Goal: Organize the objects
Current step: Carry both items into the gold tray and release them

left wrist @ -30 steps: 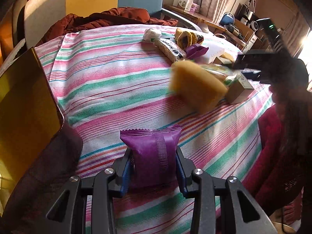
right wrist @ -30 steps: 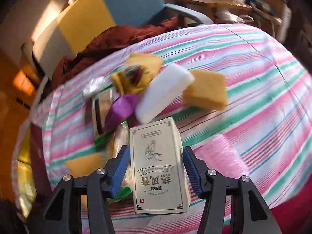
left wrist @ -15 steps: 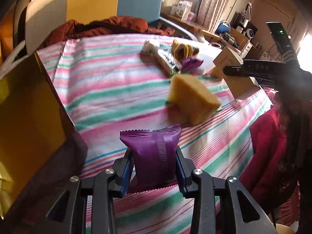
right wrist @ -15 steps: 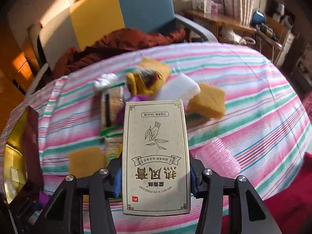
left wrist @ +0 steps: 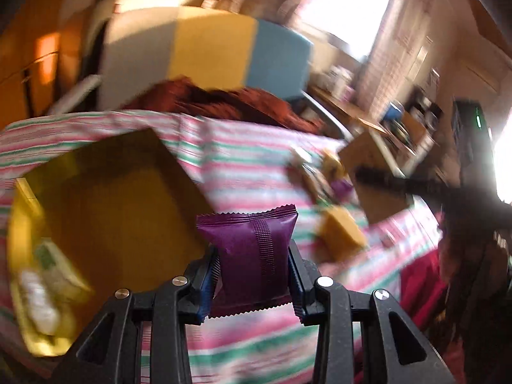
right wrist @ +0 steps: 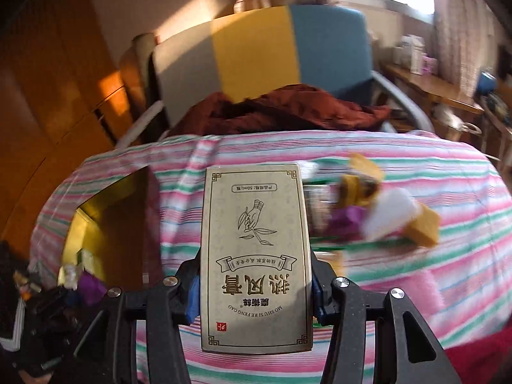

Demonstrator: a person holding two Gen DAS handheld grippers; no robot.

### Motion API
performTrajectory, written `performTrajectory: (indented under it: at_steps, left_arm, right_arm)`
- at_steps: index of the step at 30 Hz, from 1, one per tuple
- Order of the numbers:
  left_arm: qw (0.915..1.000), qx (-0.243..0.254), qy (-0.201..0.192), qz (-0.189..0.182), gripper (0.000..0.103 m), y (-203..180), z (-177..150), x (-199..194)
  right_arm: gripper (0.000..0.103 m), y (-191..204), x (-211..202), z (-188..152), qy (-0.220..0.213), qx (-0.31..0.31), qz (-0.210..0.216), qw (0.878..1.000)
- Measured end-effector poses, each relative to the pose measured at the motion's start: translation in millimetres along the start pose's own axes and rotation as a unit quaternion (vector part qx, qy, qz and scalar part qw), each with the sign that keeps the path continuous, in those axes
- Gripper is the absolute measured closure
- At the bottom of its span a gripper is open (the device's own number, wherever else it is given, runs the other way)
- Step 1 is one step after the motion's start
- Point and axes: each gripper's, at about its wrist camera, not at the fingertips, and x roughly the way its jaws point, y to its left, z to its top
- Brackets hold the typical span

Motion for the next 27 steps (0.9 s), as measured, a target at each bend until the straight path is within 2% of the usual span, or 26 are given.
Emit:
performTrajectory:
  at_steps: [3, 7, 10, 14, 16, 20, 21, 24, 27]
  left_arm:
    - [0.9984, -0.032, -0.018, 0.044, 0.064, 43.7, 12.0, -13.5]
    - [0.9927, -0.064, -0.023, 0.100, 0.064, 105.0, 26.1, -19.6]
    - [0.9881, -0.083, -0.016, 0.128, 0.064, 141.3, 32.2, -15.4]
    - [0.9829, -0.104, -0.006, 0.152, 0.063, 183.1, 38.6, -5.4]
    - [0.9809, -0.115, -0.004, 0.157, 0.060, 197.7, 40.6, -2.1]
    - [0.9739, -0.151, -0.001, 0.169, 0.047, 223.8, 45.4, -1.7]
    - [0.9725, -0.157, -0.004, 0.172, 0.043, 227.7, 45.5, -3.6]
    - [0.9681, -0.174, -0.019, 0.180, 0.041, 231.8, 41.3, -17.2]
    - [0.9642, -0.180, -0.039, 0.190, 0.041, 225.8, 33.0, -33.9]
  right_arm:
    - [0.051, 46.5, 22.4, 2.4, 0.019, -0.039, 0.038, 0.998]
    - [0.051, 106.3, 50.2, 4.1, 0.042, -0.078, 0.086, 0.992]
    - [0.051, 143.4, 74.1, 3.8, 0.063, -0.094, 0.115, 0.987]
    - [0.051, 183.3, 105.2, -4.0, 0.096, -0.115, 0.126, 0.981]
    - [0.051, 198.2, 118.9, -9.6, 0.112, -0.120, 0.128, 0.978]
    - [0.049, 221.5, 143.4, -23.4, 0.153, -0.117, 0.153, 0.969]
    - [0.044, 226.0, 146.8, -27.9, 0.165, -0.115, 0.169, 0.965]
    - [0.029, 236.0, 146.7, -40.3, 0.175, -0.123, 0.197, 0.957]
    - [0.025, 240.4, 138.5, -45.4, 0.172, -0.135, 0.212, 0.953]
